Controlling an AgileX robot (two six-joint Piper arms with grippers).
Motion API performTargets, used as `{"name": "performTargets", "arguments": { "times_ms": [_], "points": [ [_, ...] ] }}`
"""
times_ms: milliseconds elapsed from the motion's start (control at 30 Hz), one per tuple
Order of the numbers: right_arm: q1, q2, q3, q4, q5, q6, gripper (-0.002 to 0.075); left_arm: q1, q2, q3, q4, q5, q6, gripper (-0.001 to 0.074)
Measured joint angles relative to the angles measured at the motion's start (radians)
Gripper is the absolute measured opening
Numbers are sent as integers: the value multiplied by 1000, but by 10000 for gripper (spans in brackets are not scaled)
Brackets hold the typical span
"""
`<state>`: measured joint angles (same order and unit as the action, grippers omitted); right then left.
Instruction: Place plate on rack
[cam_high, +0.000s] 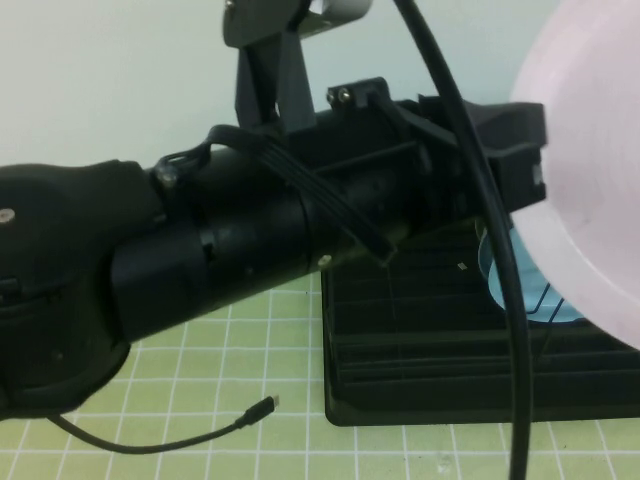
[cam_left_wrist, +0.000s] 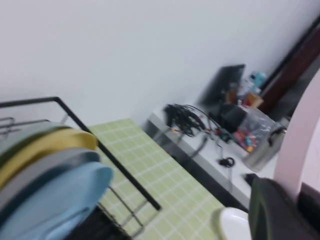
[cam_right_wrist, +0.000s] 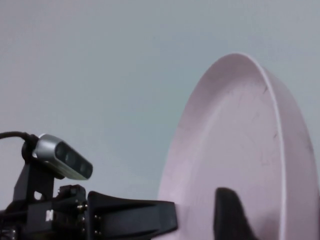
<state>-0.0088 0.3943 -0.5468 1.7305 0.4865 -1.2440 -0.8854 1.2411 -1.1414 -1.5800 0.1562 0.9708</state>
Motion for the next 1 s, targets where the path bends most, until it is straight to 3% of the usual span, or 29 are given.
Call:
{"name": "performTargets", "arguments": {
  "times_ms": [133, 267, 367, 533, 600, 733, 800, 900, 1000],
  "points": [
    [0, 0, 0, 7, -4, 10, 155, -9, 0, 0, -66, 66, 42, 3],
    [0, 0, 0, 7, -42, 10, 107, -9, 0, 0, -183, 99, 136, 50],
    [0, 0, 0, 7, -49, 10, 105, -9, 0, -5, -259, 137, 231, 176],
    [0, 0, 0, 7, -38, 106, 104, -9, 2, -42, -259, 215, 244, 527],
    [0, 0, 0, 12, -45, 83, 104, -9, 0, -69, -259, 243, 247, 594],
    [1, 0, -7, 23, -146, 29, 103, -9, -6, -121, -237, 252, 331, 582],
    [1, -2, -21, 15, -313, 15, 102, -9, -11, -130, -228, 240, 422, 549],
    [-1, 2, -43, 15, -487, -34, 101, -7, -32, -130, -185, 232, 505, 467],
    [-1, 2, -75, 15, -487, -207, 101, -7, -52, -130, -109, 219, 554, 341]
  ]
}}
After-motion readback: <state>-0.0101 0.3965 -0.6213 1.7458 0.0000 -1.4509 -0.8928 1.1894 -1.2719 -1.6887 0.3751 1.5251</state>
